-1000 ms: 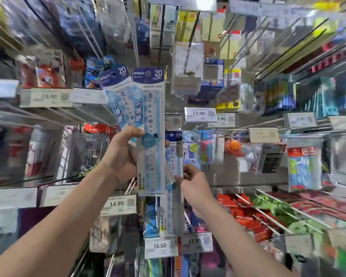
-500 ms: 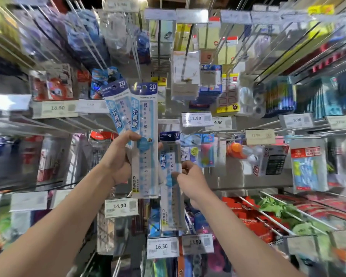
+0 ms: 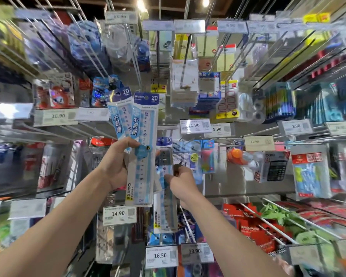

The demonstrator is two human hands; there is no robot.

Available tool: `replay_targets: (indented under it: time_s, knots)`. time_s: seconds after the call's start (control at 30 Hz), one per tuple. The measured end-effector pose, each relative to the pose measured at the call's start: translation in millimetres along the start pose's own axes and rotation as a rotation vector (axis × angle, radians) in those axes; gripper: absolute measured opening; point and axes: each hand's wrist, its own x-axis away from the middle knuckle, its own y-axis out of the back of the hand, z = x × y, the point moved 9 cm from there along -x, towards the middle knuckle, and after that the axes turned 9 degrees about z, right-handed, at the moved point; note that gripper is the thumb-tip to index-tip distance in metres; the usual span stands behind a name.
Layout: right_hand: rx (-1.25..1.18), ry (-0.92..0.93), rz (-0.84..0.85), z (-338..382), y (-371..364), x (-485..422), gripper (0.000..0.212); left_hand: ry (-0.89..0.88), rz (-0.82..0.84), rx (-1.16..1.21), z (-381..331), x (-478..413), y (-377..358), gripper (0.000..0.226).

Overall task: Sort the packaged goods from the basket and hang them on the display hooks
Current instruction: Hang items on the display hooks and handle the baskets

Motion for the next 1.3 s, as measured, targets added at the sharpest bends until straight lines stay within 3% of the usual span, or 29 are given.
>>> replay_targets:
  time_s: [0.27,0.33,0.4,0.5,0.57,0.6,0.7,0.77,0.87,0.97,1.3]
  knots:
    - [0.191,-0.126,-0.062,-3.2,7.0,-25.2,0.042,-0.003,0.027,-0.027,0.4,3.3,-7.2,0.037]
    - [0.271,-0.186,-0.022,-6.6,5.7,-33.3,0.042,0.002,0.033,-0.026,2.8,5.2,-9.3,0.034]
    - [0.389,-0.225,0.013,-10.2,3.9,-32.3,0.038,0.016,0.048,-0.021,6.0,4.7,-8.6,0.048]
    - [0.461,-0.139,-0.082,-6.0,10.1,-26.5,0.023,0.02,0.053,-0.033,7.4,4.9,-7.5,0.054]
    - [0.301,0.034,-0.189,8.4,15.3,-16.4,0.011,0.018,0.064,-0.024,6.7,3.8,-7.5,0.043]
    - [0.165,0.118,-0.2,17.2,14.1,-9.5,0.016,0.026,0.063,-0.024,6.3,2.9,-7.6,0.04]
    - [-0.229,0.299,-0.024,44.6,-9.2,6.8,0.029,0.046,0.018,-0.072,6.0,2.8,-3.0,0.04]
    - [-0.234,0.375,0.075,61.1,-24.0,15.5,0.026,0.035,0.032,-0.108,5.2,2.9,-5.4,0.042]
    - [-0.079,0.498,0.044,73.7,-29.1,23.9,0.009,0.001,0.029,-0.153,1.8,6.6,-8.3,0.034]
    - [-0.141,0.49,0.015,72.6,-26.6,27.9,0.016,-0.007,0.007,-0.186,2.0,7.3,-8.5,0.033]
    - [-0.53,0.302,0.022,47.1,-8.3,27.7,0.007,-0.014,-0.033,-0.044,4.0,1.8,-4.9,0.034]
